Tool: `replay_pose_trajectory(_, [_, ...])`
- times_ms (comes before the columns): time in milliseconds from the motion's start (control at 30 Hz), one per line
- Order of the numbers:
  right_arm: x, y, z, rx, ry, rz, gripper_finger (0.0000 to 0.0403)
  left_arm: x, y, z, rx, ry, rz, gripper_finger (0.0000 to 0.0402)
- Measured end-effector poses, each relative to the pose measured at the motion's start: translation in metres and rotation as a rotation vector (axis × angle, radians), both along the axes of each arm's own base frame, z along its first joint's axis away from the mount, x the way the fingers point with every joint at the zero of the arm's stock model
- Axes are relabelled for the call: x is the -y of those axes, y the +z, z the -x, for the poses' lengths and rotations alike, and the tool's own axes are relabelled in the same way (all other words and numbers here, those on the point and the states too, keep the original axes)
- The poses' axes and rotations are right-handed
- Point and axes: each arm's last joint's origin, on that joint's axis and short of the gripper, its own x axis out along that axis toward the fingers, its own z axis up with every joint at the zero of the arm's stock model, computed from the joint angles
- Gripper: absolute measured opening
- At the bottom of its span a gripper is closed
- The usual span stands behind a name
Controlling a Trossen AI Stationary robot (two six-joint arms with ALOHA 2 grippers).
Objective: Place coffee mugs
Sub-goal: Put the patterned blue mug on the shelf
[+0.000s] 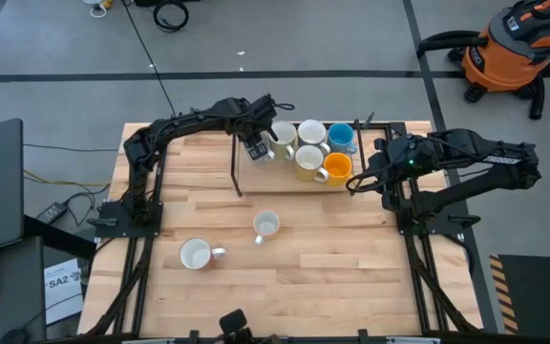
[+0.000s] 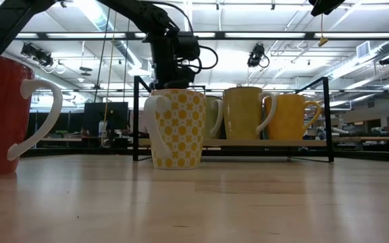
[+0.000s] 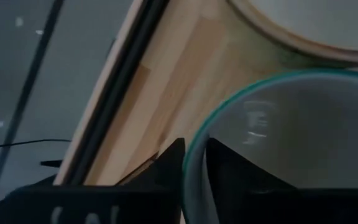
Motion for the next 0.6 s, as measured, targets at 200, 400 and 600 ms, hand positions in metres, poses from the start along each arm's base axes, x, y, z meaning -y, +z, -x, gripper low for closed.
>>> replay_pose_trajectory(200, [0.0,0.0,0.0,0.0,0.0,0.0,0.0135,-0.0014,0.0005,0.0011,-0.031,0.021,-0.052,0.0117])
replay_pose_trajectory(400, [0.0,0.0,0.0,0.0,0.0,0.0,0.0135,-0.0015,0.0005,0.0012,-0.033,0.022,-0.056,0.014])
replay_pose_trajectory(600, [0.0,0.0,0.0,0.0,0.0,0.0,0.0135,-0.0016,0.002,0.0011,-0.033,0.022,-0.056,0.0142])
